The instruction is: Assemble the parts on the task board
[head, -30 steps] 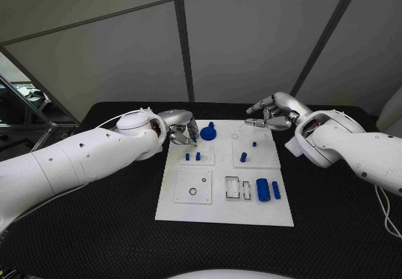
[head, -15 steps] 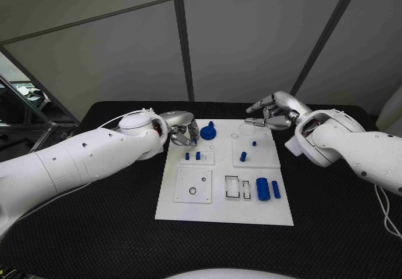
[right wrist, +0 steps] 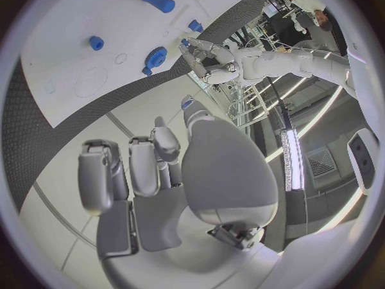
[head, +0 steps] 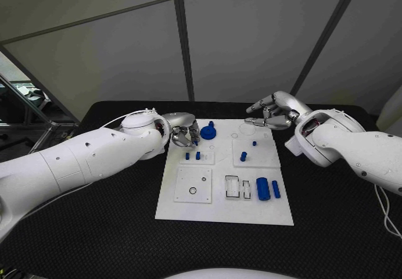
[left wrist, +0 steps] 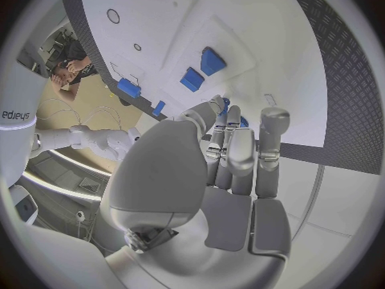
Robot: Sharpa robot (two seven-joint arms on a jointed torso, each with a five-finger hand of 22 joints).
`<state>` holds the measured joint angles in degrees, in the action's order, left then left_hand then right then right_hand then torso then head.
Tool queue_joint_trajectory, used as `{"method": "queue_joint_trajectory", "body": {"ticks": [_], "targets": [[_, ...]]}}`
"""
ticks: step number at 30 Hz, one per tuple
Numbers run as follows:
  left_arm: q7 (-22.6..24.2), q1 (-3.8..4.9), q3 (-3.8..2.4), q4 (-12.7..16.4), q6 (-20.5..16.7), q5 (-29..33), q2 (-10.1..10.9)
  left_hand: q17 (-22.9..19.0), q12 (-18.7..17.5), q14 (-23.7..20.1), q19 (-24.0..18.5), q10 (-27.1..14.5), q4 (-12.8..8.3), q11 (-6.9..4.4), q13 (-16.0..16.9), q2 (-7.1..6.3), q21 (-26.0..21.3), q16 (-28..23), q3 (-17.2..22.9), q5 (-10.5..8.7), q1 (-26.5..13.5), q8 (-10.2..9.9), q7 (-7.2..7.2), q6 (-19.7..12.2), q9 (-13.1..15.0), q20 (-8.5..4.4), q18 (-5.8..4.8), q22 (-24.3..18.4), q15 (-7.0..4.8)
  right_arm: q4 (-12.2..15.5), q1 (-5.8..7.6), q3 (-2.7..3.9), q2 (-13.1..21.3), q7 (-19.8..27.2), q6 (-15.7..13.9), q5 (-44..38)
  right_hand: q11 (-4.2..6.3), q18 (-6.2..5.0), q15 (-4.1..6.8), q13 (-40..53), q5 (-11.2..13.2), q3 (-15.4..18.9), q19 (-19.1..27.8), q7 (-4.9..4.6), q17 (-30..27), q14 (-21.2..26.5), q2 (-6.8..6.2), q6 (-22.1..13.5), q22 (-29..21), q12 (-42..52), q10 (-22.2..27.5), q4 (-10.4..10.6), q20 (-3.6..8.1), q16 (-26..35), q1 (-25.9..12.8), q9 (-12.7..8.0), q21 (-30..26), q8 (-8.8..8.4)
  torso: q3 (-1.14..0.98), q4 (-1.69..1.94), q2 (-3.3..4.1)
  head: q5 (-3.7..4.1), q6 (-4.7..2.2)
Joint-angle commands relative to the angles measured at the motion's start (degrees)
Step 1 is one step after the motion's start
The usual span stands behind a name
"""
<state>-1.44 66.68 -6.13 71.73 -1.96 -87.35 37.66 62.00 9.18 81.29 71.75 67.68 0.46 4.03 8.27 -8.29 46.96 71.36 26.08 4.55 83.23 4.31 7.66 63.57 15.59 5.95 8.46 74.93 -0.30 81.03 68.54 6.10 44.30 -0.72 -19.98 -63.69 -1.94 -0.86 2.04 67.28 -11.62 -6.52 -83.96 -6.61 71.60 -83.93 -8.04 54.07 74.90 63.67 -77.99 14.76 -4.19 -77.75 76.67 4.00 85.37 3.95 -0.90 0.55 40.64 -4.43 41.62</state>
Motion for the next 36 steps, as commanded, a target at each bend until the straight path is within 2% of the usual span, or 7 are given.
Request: {"method": "queue_joint_trajectory", "body": {"ticks": [1, 16, 29, 36], "targets": [[-0.98, 0.06, -0.02, -0.30, 1.68, -0.11, -0.11, -0.17, -0.33, -0.18, -0.50, 0.28, -0.14, 0.12, -0.08, 0.05, -0.18, -0.38, -0.04, -0.34, -0.70, -0.25, 0.12, 0.20, -0.09, -0.09, -0.37, 0.22, 0.07, 0.13, 0.11, 0.03, 0.00, 0.42, -0.07, 0.13, 0.07, -0.68, 0.46, 0.08, -0.06, 0.04, -2.58, -0.16, 0.07, -2.15, 0.20, 0.44, 9.61, -0.12, 0.36, -0.35, 0.31, 0.11, -0.20, -0.02, -0.06, -0.08, 0.00, 0.02, -0.01, 0.02, 0.08], [-0.39, 0.06, 0.04, -0.92, 2.98, -0.23, -0.59, -1.57, -0.79, -1.00, -1.53, 0.07, -0.10, 0.27, -0.35, -0.43, -1.80, -1.29, -0.18, -0.92, -1.13, -0.57, 0.17, -0.12, -0.48, 0.04, -0.12, -0.12, 0.23, 0.06, 0.11, 0.03, -0.03, 0.44, -0.03, 0.13, 0.10, -0.66, 0.49, 0.19, -0.05, 0.03, -2.63, -0.12, 0.17, -2.18, 0.30, 0.60, 9.68, 0.07, 0.22, -0.39, 0.33, 0.09, -0.32, -0.01, -0.02, -0.06, 0.00, 0.04, -0.03, 0.10, 0.28], [0.22, 0.05, 0.17, -1.09, 2.43, -0.17, -0.90, -2.07, -1.67, -1.13, -1.69, 0.03, 0.40, 0.17, -1.00, -1.67, -1.94, -1.09, 0.14, -1.04, -2.03, -0.89, 0.00, -5.02, -3.01, 0.15, -0.05, 0.17, 0.23, -0.05, 0.10, 0.03, -0.10, 0.39, 0.04, 0.13, 0.10, -0.66, 0.49, 0.19, -0.05, 0.03, -2.63, -0.12, 0.17, -2.18, 0.30, 0.60, 9.68, 0.07, 0.22, -0.39, 0.33, 0.09, -0.32, -0.01, -0.02, -0.06, -0.01, 0.01, -0.02, 0.02, 0.20], [-0.35, 0.05, 0.18, -1.20, 2.33, -0.17, -0.78, -2.14, -1.82, -1.11, -1.63, 0.02, 0.52, 0.20, -1.12, -1.86, -1.89, -1.03, 0.21, -1.05, -2.16, -0.88, 0.05, -5.65, -3.48, 0.14, -0.08, 0.23, 0.21, -0.09, 0.10, 0.03, -0.03, 0.23, 0.21, 0.13, 0.10, -0.68, 0.49, 0.08, -0.04, 0.04, -2.59, -0.12, 0.04, -2.15, 0.30, 0.61, 9.60, -0.04, 0.26, -0.40, 0.33, 0.18, -0.35, -0.01, -0.09, -0.07, -0.02, 0.04, -0.01, 0.13, 0.17]]}}
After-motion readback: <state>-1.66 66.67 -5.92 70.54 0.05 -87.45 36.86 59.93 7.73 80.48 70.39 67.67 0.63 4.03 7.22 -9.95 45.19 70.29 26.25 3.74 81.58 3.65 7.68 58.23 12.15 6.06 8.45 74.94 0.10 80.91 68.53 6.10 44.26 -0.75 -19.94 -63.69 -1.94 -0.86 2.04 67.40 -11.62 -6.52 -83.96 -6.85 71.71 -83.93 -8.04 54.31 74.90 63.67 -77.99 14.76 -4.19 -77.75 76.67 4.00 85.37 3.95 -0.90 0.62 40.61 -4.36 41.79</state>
